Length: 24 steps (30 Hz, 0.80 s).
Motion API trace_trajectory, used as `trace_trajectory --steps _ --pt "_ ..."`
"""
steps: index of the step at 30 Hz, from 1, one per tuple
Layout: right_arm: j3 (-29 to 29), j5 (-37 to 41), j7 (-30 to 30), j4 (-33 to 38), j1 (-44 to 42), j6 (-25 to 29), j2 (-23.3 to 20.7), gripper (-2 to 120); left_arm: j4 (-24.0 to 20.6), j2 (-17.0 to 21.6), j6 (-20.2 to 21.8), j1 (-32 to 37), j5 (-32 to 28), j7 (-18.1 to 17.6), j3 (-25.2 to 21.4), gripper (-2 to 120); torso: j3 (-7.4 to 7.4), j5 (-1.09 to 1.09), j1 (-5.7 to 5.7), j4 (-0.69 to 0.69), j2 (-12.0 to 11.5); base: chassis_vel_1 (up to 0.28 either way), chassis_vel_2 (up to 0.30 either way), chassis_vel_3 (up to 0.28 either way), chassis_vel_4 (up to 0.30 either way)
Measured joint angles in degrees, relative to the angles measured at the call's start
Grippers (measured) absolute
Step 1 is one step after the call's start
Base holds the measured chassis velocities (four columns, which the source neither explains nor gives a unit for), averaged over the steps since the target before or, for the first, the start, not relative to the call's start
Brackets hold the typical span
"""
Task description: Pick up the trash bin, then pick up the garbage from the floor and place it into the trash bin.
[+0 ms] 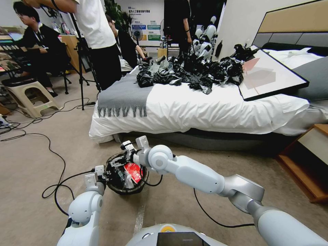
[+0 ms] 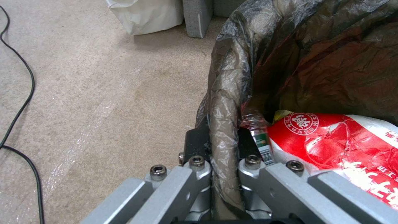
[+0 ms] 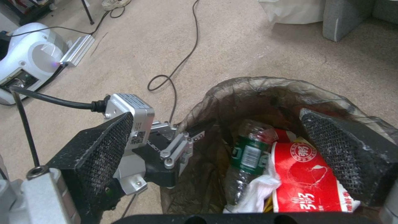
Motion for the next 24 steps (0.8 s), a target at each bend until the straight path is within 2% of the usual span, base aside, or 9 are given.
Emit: trace_trajectory --steps 9,13,15,16,19,20,21,23,24 --pt "1.6 0.9 1.7 2.8 -0.1 0.5 -1.5 100 -0.8 0.5 0.0 0.0 -0.1 0.0 0.0 0 0.0 0.01 0.0 0.0 0.0 0.0 0.0 0.0 0.0" --pt "4.5 -0.5 2.2 4.3 2.7 2.1 -2.9 100 -1.1 1.0 0.0 0.1 -0.7 -0.2 -0.3 0 0.0 0.01 0.0 0.02 0.0 0.0 0.0 0.0 0.0" --pt "8.4 -11.4 0.6 4.8 3.0 5.9 -6.9 100 -1.2 1.1 0.0 0.5 -0.8 -0.3 -0.4 0 0.0 0.01 0.0 0.04 0.0 0.0 0.0 0.0 0.0" --pt "8.4 -11.4 0.6 4.8 3.0 5.9 -6.9 100 -1.2 1.1 0.0 0.5 -0.8 -0.3 -0.4 0 0.0 0.01 0.0 0.04 0.0 0.0 0.0 0.0 0.0" --pt "14.5 -20.7 -0.7 5.1 0.7 10.1 -13.5 100 -1.9 1.3 0.0 0.6 -1.1 -0.4 -0.4 0 0.0 0.03 0.0 -0.02 0.0 0.0 0.0 0.0 0.0" --pt "14.5 -20.7 -0.7 5.1 0.7 10.1 -13.5 100 -1.9 1.3 0.0 0.6 -1.1 -0.4 -0.4 0 0.0 0.03 0.0 -0.02 0.0 0.0 0.0 0.0 0.0" --pt "16.7 -22.6 -0.9 5.3 -0.2 11.6 -15.3 100 -2.1 1.5 0.0 0.5 -1.3 -0.5 -0.4 0 0.0 0.03 0.0 -0.02 0.0 0.0 0.0 0.0 0.0" --pt "25.1 -30.4 -2.8 5.6 -5.1 16.2 -20.2 100 -2.7 1.9 0.0 0.2 -1.9 -0.8 -0.3 0 0.0 0.03 0.0 -0.02 0.0 0.0 0.0 0.0 0.0" --pt "25.1 -30.4 -2.8 5.6 -5.1 16.2 -20.2 100 -2.7 1.9 0.0 0.2 -1.9 -0.8 -0.3 0 0.0 0.03 0.0 -0.02 0.0 0.0 0.0 0.0 0.0"
